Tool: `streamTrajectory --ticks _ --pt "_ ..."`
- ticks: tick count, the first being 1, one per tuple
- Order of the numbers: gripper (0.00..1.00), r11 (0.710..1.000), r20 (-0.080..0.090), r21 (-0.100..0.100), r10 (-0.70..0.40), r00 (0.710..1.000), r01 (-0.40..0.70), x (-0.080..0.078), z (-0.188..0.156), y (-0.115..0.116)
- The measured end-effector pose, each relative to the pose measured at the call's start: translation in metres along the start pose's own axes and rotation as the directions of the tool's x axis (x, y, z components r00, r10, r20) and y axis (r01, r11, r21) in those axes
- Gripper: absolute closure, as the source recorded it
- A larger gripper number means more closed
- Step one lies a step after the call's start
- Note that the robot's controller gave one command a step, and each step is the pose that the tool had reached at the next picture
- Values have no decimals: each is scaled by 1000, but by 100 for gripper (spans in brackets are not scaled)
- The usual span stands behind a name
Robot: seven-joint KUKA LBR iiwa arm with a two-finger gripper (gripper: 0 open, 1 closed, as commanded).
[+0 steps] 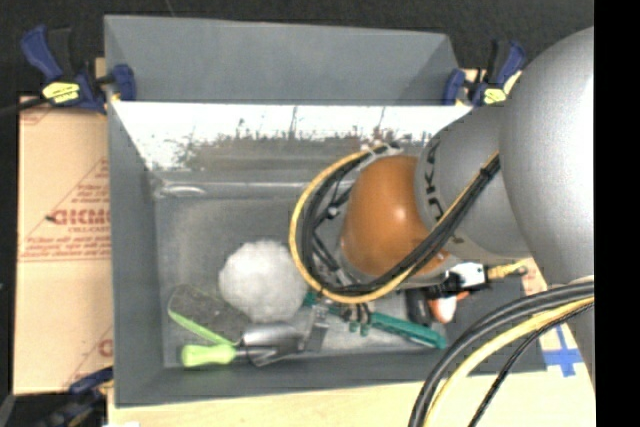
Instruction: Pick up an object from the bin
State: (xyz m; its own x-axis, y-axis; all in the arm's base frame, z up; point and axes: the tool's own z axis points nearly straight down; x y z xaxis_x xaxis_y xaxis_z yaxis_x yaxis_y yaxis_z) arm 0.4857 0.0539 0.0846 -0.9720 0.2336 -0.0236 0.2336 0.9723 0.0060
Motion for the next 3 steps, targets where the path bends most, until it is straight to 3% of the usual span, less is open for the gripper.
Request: streamTrajectory --ticks 1,2,3 --pt "0 995 -7 3 -99 995 99 -29 -87 -20" --pt "0 998 -19 2 -71 997 71 -34 2 68" --pt "100 996 0 4 -89 996 89 -8 6 2"
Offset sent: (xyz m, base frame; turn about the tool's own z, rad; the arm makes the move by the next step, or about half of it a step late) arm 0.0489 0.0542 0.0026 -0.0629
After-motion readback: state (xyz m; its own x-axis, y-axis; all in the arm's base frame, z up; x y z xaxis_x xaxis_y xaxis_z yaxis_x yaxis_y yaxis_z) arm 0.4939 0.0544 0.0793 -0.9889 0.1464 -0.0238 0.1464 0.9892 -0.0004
